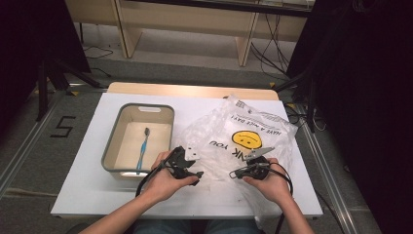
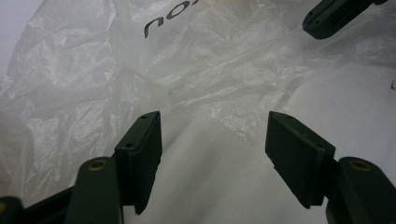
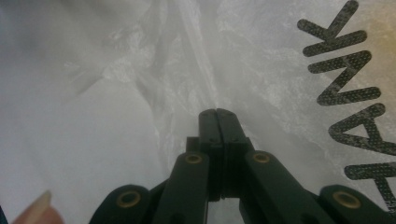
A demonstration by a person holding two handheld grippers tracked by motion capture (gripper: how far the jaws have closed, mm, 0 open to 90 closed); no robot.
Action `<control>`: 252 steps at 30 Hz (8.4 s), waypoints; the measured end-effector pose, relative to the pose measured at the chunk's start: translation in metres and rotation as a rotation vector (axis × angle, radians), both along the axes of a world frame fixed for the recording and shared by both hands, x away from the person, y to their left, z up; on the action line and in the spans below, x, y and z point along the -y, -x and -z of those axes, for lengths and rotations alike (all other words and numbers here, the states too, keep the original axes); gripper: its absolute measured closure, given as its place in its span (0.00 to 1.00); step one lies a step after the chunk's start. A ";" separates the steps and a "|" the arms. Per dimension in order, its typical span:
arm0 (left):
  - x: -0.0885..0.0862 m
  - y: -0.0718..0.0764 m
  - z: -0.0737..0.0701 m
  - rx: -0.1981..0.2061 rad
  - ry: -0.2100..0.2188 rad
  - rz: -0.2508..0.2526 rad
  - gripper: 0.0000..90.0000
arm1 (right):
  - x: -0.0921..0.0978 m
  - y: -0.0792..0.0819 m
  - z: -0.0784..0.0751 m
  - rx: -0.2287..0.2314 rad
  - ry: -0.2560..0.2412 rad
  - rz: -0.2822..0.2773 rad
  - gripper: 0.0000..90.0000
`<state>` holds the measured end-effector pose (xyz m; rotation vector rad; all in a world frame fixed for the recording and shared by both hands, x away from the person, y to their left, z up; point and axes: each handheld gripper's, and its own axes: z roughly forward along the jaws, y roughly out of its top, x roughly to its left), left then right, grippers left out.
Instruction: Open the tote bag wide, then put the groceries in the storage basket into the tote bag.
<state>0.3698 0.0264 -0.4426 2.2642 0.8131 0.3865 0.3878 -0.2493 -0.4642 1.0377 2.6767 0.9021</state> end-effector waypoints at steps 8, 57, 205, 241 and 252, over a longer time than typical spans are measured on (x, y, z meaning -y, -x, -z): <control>0.008 0.001 0.004 0.012 -0.006 0.038 0.64 | 0.003 0.004 -0.019 0.114 -0.071 0.054 1.00; 0.062 -0.015 0.043 0.087 -0.114 0.099 0.99 | 0.005 0.001 -0.097 0.520 -0.337 0.386 1.00; -0.131 -0.049 -0.045 0.038 0.014 -0.298 0.32 | 0.009 0.002 -0.094 0.504 -0.344 0.402 1.00; -0.131 -0.105 0.001 -0.318 -0.210 -0.415 0.48 | 0.008 0.002 -0.093 0.498 -0.342 0.397 1.00; -0.130 -0.112 0.010 -0.386 -0.212 -0.412 0.54 | 0.008 0.002 -0.093 0.499 -0.344 0.397 1.00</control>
